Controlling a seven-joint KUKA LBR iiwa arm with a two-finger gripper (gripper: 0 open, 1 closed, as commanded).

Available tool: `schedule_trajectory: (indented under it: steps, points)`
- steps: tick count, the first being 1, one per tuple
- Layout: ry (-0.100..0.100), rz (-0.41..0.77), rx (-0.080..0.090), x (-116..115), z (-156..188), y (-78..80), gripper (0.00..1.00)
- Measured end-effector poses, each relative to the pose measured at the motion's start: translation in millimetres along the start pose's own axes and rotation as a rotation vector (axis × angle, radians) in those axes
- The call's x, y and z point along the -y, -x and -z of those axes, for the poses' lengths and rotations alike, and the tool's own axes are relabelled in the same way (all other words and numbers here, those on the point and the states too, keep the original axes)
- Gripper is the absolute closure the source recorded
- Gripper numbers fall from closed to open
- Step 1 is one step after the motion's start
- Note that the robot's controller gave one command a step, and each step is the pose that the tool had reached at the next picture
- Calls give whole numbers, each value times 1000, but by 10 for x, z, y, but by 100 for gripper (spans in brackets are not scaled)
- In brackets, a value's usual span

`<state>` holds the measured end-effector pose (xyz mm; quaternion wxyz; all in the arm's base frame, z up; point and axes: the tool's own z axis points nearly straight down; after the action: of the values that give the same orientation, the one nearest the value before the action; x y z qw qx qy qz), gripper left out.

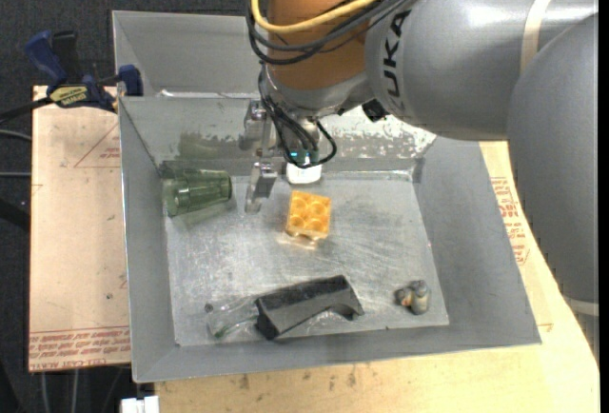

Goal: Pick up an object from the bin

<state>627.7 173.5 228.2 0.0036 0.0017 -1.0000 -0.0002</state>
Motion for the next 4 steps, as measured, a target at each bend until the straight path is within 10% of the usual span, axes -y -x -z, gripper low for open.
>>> schedule_trajectory:
  steps: [4]
  points:
    - [3,-159,12,-537,-953,241,0]
